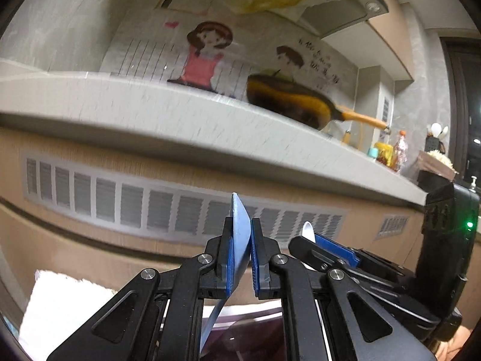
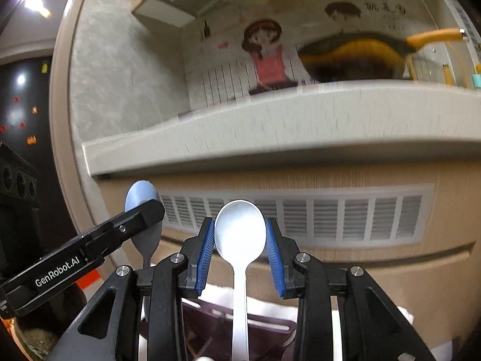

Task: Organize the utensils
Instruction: 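Lift the blue spoon and white spoon over the purple caddy with both grippers, then open the left gripper over the caddy while the right gripper releases the white spoon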

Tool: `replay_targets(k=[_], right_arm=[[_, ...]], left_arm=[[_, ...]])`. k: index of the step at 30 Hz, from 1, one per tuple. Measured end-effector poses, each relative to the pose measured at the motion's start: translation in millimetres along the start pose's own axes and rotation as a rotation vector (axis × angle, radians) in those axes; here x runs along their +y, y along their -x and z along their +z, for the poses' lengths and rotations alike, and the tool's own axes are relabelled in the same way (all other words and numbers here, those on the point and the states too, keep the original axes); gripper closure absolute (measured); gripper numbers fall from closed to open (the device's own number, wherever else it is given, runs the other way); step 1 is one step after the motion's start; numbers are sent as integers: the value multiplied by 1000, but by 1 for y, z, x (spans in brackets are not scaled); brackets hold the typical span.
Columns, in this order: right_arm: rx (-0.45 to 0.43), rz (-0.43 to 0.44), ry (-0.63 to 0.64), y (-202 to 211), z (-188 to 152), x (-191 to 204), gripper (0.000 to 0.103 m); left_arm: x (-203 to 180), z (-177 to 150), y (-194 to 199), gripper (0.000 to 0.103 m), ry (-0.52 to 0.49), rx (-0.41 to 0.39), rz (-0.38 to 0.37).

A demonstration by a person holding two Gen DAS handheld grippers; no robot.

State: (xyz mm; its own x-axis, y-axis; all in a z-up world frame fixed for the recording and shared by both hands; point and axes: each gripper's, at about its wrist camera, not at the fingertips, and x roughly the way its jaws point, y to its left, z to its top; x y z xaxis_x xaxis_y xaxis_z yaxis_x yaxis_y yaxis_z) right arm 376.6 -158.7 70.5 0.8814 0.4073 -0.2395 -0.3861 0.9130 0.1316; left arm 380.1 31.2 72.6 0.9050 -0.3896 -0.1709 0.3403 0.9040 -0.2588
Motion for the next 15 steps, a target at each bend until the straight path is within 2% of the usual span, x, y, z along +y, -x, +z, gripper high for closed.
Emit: replay_targets(k=[6, 9, 15], right_arm=[[90, -23, 26, -15, -33, 2, 71], [141, -29, 26, -19, -47, 1, 71], [196, -35, 23, -13, -65, 3, 71]], left_arm=[[16, -38, -13, 93, 2, 72, 50], [20, -49, -15, 92, 19, 114, 69], [15, -58, -8, 91, 11, 147, 91]])
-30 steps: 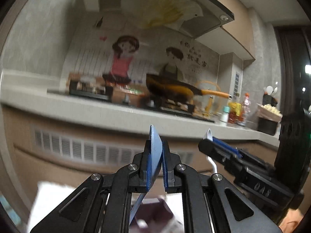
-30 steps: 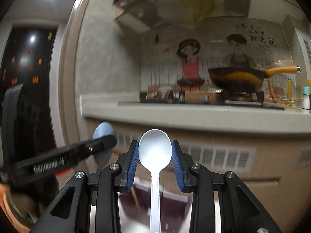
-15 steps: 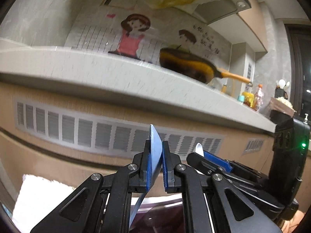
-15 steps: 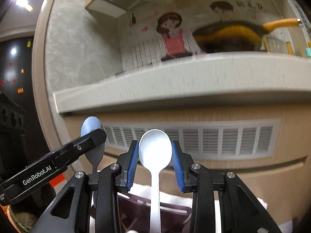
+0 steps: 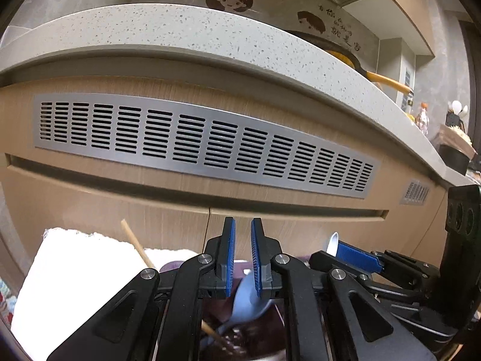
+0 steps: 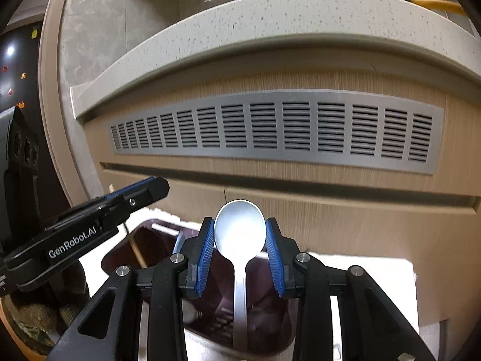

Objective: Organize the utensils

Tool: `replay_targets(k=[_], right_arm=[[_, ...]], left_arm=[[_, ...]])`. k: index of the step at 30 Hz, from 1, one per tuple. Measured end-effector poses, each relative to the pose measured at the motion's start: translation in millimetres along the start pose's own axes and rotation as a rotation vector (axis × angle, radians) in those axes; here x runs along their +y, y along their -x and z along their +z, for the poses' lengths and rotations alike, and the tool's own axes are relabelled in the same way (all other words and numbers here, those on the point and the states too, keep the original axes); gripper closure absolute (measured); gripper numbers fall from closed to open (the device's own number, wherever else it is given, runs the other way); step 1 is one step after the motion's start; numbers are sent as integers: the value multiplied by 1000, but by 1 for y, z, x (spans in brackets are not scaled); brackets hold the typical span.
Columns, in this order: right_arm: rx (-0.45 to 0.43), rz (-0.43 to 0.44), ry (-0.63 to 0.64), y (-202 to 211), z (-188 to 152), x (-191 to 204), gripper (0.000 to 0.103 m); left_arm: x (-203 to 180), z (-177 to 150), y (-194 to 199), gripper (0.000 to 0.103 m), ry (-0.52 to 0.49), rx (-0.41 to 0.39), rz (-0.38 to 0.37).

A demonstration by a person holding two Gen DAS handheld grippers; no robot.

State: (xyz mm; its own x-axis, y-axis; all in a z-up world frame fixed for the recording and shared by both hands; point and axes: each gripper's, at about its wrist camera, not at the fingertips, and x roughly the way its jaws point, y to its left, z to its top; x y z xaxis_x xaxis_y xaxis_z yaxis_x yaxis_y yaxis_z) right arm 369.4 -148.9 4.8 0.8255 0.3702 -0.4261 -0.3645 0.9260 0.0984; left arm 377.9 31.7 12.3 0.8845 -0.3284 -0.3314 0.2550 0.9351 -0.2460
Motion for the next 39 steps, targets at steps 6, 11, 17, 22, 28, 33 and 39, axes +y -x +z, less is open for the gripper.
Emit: replay_targets(k=[6, 11, 17, 22, 28, 33, 39], right_arm=[[55, -4, 21, 11, -11, 6, 70], [90, -16, 17, 36, -19, 4, 54], [148, -79, 45, 68, -39, -4, 48], [327, -52, 163, 60, -81, 6, 48], [433, -35, 340, 39, -116, 16, 48], [472, -88, 182, 27, -112, -23, 49], [519, -101, 185, 26, -118, -20, 96]], left_arm=[[-1, -3, 18, 84, 9, 34, 31], [12, -12, 53, 45, 54, 62, 75], [12, -41, 91, 31, -8, 176, 173], [-2, -85, 116, 25, -71, 319, 185], [-19, -119, 146, 25, -121, 393, 162], [-21, -132, 155, 21, -112, 424, 149], [-42, -127, 129, 21, -178, 425, 23]])
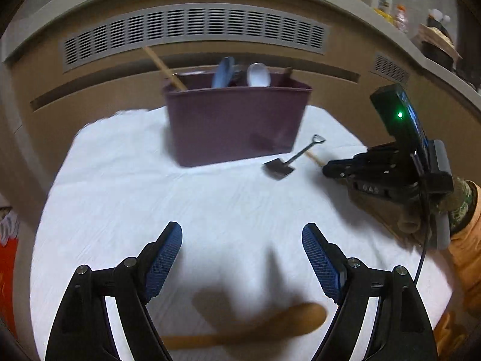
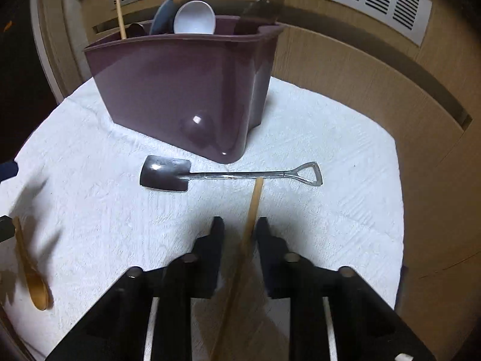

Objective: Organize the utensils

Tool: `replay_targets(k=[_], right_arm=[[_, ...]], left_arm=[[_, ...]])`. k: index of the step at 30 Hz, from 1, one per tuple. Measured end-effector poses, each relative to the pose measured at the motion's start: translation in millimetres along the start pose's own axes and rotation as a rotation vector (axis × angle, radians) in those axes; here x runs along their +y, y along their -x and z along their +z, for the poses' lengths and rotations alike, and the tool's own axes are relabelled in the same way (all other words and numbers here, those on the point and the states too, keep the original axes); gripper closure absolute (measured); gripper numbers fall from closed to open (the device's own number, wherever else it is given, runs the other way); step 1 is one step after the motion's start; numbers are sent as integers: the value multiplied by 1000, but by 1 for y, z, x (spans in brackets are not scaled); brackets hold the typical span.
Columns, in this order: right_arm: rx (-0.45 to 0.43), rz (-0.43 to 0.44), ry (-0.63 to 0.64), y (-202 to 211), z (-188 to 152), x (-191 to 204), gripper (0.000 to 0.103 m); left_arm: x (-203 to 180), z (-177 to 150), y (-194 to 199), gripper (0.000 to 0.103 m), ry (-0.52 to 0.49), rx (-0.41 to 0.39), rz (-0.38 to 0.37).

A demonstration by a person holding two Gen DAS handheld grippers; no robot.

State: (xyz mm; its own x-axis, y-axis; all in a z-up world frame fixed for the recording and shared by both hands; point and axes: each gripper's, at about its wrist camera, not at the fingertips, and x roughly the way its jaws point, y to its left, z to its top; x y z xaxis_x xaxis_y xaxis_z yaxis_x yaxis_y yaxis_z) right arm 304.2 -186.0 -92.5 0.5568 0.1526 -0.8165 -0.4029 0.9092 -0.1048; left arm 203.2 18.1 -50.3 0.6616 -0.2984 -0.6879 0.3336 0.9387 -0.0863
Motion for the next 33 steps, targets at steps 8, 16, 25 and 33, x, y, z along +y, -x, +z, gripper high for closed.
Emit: replay_targets(k=[8, 16, 25, 33], right_arm=[[-59, 64, -109, 49, -36, -8, 98], [-82, 67, -186, 65, -68, -19, 97], [-81, 67, -193, 68, -78, -12, 91], [-108, 0, -190, 80, -76, -3, 38]], left_arm=[[-32, 47, -70, 21, -85, 85, -70], [-59, 76, -123, 34, -166, 154, 17], [-62, 70, -125, 66, -156, 198, 52], [-39, 30, -74, 95, -110, 214, 46]])
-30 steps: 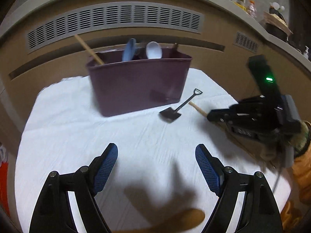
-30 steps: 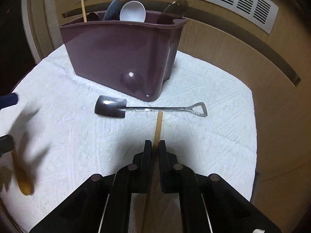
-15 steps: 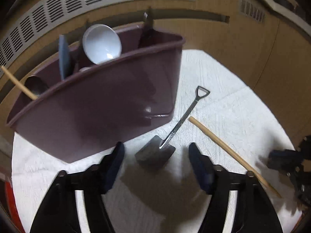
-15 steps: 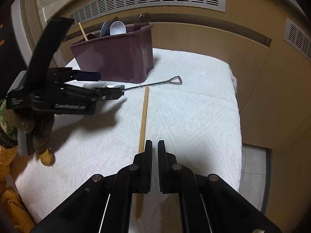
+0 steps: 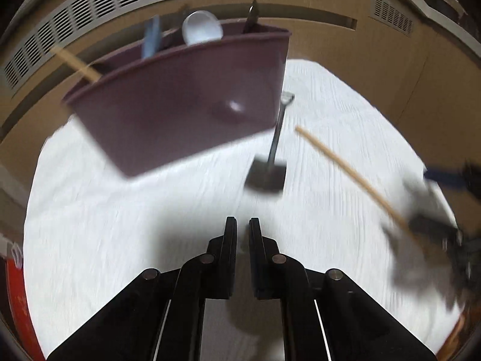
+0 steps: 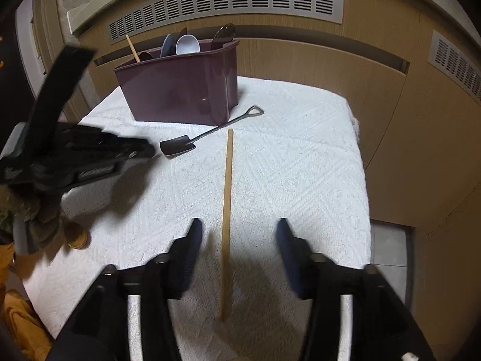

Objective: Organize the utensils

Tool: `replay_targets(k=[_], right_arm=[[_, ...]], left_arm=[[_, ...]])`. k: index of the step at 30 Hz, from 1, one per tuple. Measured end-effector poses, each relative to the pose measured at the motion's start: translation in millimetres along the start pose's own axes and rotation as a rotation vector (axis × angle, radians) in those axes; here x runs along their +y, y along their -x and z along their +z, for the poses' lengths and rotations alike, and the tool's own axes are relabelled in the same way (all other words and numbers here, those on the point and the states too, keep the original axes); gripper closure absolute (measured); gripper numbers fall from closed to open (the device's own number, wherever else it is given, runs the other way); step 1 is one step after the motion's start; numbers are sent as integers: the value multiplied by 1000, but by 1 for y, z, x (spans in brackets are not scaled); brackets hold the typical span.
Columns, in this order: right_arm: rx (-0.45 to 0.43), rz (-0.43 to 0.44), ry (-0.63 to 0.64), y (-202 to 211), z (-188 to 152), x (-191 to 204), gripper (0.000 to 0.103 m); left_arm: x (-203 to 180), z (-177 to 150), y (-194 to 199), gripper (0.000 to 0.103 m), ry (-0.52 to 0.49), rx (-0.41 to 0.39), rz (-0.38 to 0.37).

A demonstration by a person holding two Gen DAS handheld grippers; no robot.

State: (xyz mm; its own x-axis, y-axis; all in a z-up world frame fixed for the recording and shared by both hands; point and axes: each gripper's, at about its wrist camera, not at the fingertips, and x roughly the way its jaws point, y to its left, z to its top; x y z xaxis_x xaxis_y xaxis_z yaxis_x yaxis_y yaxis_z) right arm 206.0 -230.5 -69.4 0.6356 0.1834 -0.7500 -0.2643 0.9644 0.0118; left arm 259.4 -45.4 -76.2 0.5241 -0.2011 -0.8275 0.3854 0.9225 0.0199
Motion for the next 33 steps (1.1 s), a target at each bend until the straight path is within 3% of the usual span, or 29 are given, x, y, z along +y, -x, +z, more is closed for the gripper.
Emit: replay_targets(k=[3, 5, 7, 9, 13, 17, 19, 21, 24, 28, 33], right_arm=[[0, -26, 14, 0, 1, 5, 36], [6, -46, 17, -2, 1, 8, 34], [12, -68, 6, -7, 1, 11, 23], [7, -85, -7, -8, -1, 13, 22], [1, -67, -21, -9, -11, 13, 22], [-6, -65, -32, -7, -17, 7, 22], [-34, -62, -37, -2, -19, 3, 19], [-55, -53, -45, 1, -21, 2, 11], [-77, -34, -41, 4, -21, 2, 11], [-76, -40, -35, 5, -22, 4, 11], [-74, -56, -30, 6, -25, 5, 11]], left_arm=[[11, -18, 12, 93, 19, 1, -17], [17, -19, 16, 84, 26, -10, -54], [17, -13, 19, 45, 35, -46, -65], [14, -3, 20, 29, 38, -116, -86], [-10, 23, 3, 28, 2, -161, -65], [-26, 25, -32, 29, -38, -86, -40], [-27, 29, -44, 41, -32, -54, -32], [-25, 34, -45, 50, -10, -59, -26], [-27, 35, -44, 68, -16, -79, -3], [-25, 23, -15, 68, -1, -178, -23], [-18, -1, 66, 71, 24, -380, -38]])
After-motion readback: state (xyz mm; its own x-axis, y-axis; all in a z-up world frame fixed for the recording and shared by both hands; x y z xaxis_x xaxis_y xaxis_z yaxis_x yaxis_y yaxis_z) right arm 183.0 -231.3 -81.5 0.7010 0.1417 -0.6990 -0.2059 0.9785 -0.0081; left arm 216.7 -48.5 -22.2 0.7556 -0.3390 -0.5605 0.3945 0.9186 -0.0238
